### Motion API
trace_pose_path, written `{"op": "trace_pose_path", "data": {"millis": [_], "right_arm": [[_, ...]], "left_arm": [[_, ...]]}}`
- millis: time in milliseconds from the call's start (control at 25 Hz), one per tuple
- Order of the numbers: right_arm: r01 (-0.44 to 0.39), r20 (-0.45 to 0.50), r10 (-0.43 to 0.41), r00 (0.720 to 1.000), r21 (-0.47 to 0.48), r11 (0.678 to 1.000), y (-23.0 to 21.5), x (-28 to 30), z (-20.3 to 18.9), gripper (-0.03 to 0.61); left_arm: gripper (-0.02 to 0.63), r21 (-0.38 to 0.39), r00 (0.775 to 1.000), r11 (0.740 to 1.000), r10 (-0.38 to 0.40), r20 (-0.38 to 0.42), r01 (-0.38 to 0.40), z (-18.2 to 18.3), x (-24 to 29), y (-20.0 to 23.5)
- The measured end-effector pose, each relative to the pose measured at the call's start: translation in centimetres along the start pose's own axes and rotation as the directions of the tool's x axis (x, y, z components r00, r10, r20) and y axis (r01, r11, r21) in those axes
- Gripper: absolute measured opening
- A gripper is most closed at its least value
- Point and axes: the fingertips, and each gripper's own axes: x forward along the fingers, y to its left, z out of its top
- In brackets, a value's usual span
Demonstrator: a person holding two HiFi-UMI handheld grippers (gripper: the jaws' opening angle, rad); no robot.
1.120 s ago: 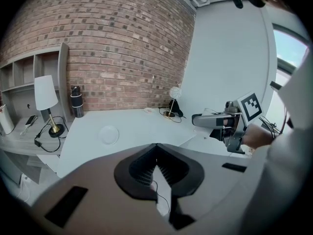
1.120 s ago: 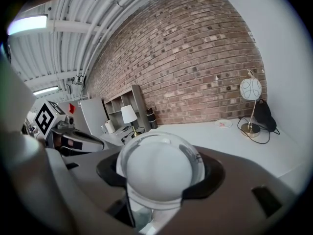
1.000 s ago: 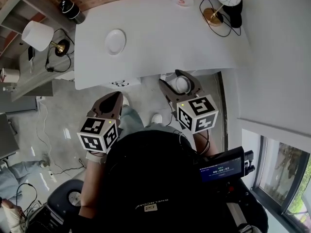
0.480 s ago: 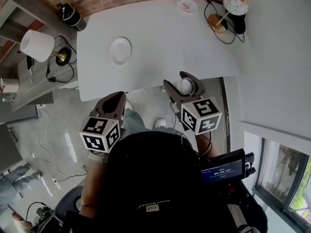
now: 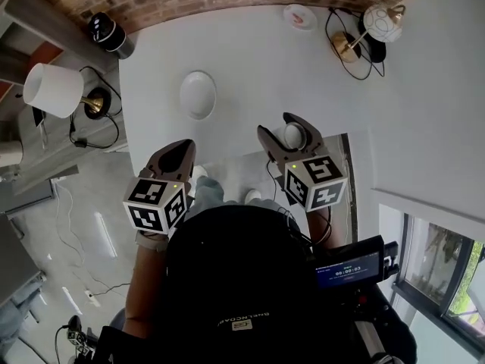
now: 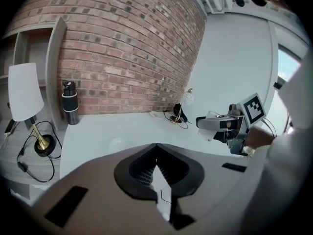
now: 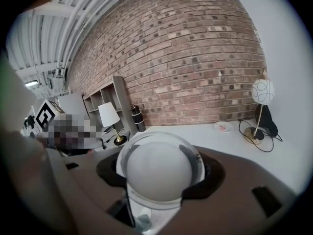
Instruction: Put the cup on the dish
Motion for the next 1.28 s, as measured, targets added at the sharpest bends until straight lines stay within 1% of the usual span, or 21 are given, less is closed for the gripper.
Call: {"op": "trace_pose_path", "data": {"millis": [360, 760, 880, 1000, 1120, 1280], "right_arm": [[0.061, -0.042, -0.060, 0.997, 0.010, 0.998, 2.0, 6.5, 2.7, 0.267], [0.094, -0.078, -0.095, 0.992, -0.018, 0.995, 4.4, 13.3, 5.0, 0.267], [0.084, -0.095, -0.087, 0.992, -0.040, 0.996, 5.0, 14.7, 5.3, 0.267], [0.061, -0.105, -0.070, 0.992, -0.082, 0.995, 5.2, 15.8, 5.7, 0.267], [0.021, -0.115, -0.034, 0.993, -0.114, 0.993, 5.4, 16.7, 5.8, 0.267], [-0.044, -0.136, 0.022, 0.991, -0.158, 0.987, 5.8, 18.2, 5.9, 0.267]], "left_arm": [[0.006, -0.034, 0.999, 0.999, -0.042, -0.017, 0.042, 1.4, 0.9, 8.1], [0.006, -0.075, 0.998, 0.996, -0.050, -0.041, 0.047, 1.4, -0.2, 15.1], [0.006, -0.103, 0.998, 0.994, -0.039, -0.047, 0.034, 1.0, -0.5, 16.4], [0.006, -0.126, 0.999, 0.992, -0.020, -0.044, 0.014, 1.0, -0.8, 16.8], [0.006, -0.153, 0.999, 0.988, 0.008, -0.039, -0.014, 0.8, -1.1, 16.7], [0.006, -0.226, 0.998, 0.972, 0.063, -0.024, -0.067, 0.6, -1.9, 16.9]]}}
